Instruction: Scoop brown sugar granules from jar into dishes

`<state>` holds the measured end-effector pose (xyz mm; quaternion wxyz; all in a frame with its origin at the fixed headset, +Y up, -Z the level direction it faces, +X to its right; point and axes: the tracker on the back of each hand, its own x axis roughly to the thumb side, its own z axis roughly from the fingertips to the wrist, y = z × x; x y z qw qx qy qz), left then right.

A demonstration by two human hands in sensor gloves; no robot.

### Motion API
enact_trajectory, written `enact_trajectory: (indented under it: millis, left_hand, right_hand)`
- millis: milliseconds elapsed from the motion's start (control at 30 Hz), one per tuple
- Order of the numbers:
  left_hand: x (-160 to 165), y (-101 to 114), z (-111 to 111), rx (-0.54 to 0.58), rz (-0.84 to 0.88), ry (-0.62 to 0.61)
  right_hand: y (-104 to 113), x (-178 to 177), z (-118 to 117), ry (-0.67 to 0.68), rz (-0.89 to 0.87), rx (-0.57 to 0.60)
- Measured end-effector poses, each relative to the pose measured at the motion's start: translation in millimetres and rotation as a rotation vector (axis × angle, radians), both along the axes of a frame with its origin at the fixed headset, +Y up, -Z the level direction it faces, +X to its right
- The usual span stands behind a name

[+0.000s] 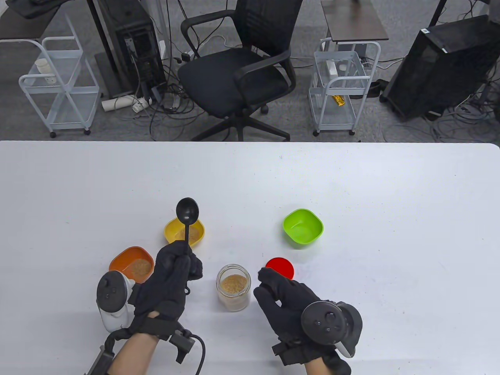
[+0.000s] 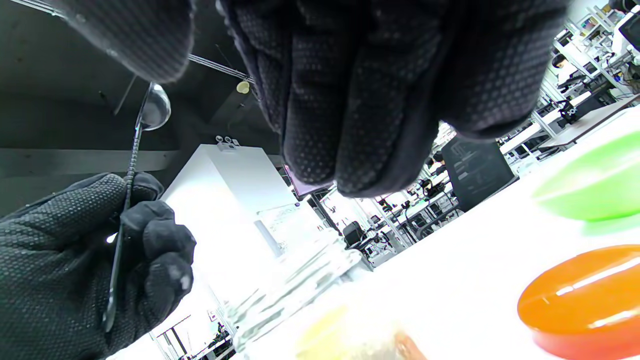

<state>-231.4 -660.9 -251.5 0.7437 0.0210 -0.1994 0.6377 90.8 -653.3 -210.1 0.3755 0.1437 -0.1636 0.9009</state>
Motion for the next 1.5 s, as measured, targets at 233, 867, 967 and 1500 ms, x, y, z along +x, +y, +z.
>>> enact_trajectory:
  millis: [233, 867, 967, 1500]
  left_hand:
    - [-10, 3, -1, 0.092, -0.213, 0.118]
    - [-14, -9, -12, 0.033, -0.330, 0.141]
    - [-14, -8, -13, 0.031, -0.338, 0.147]
    - [-15, -5, -12, 0.065, -0.477, 0.176]
  right_hand:
    - [-4, 2, -3, -0.008, 0.004, -0.031]
    - [-12, 9, -7, -0.054, 0.004, -0.108]
    - [-10, 12, -12, -0.083, 0.000, -0.132]
    - [-4, 33, -106, -0.292, 0.408, -0.415]
